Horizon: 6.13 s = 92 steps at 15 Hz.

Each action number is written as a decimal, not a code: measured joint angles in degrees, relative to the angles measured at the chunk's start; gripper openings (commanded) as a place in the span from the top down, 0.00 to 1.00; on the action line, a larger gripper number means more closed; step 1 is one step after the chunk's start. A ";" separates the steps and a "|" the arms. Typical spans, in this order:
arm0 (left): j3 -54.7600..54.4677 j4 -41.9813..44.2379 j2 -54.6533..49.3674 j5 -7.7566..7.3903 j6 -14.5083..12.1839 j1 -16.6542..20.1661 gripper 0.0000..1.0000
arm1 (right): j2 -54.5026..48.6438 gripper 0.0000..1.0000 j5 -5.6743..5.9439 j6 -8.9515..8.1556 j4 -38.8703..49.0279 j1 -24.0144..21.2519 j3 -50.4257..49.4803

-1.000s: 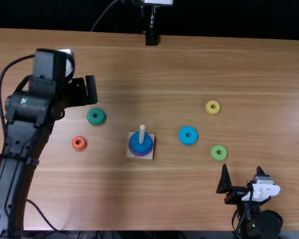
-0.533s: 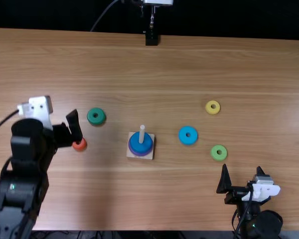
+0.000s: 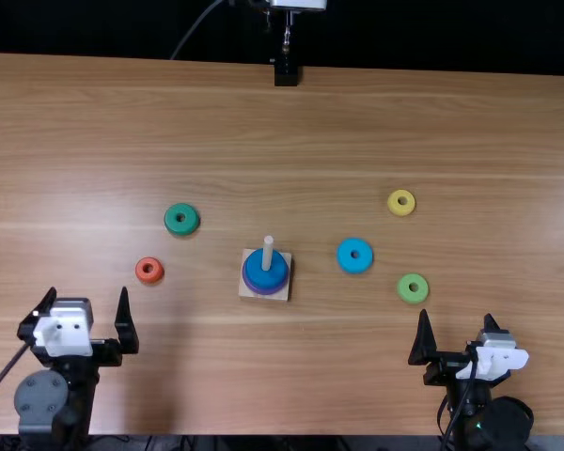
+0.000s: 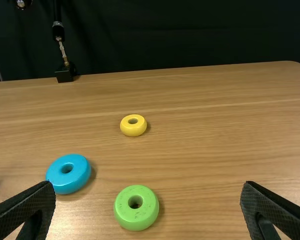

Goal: Build the Hanoi tower: stack the rings onto the peg from bottom to top in this color order: purple, dark blue, light blue, dark green, light green, yellow, orange.

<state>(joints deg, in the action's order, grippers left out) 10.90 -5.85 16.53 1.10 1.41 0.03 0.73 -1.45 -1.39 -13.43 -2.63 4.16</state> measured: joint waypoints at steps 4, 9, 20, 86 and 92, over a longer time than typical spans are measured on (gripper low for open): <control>-7.82 -0.59 -10.84 0.02 -1.46 -0.04 0.00 | 0.00 0.00 -0.02 -0.02 -0.02 0.00 0.00; -8.02 -4.00 -15.87 -0.02 -1.44 -0.02 0.00 | 0.00 0.00 -0.02 0.00 -0.02 0.00 0.00; -4.85 -15.87 -15.85 -0.07 -1.42 -0.04 0.00 | 0.00 0.00 -0.02 0.02 0.00 0.00 0.00; -4.85 -15.91 -15.87 -0.07 -1.46 -0.04 0.00 | 112.69 0.97 0.39 -4.57 -28.98 19.10 72.32; -4.83 -15.91 -15.87 -0.04 -1.46 -0.02 0.00 | 112.67 1.00 0.37 -4.55 -29.99 19.15 72.72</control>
<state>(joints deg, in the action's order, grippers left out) 6.07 -21.76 0.67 1.06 -0.05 0.01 113.40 -1.08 -5.93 -43.42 16.51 76.88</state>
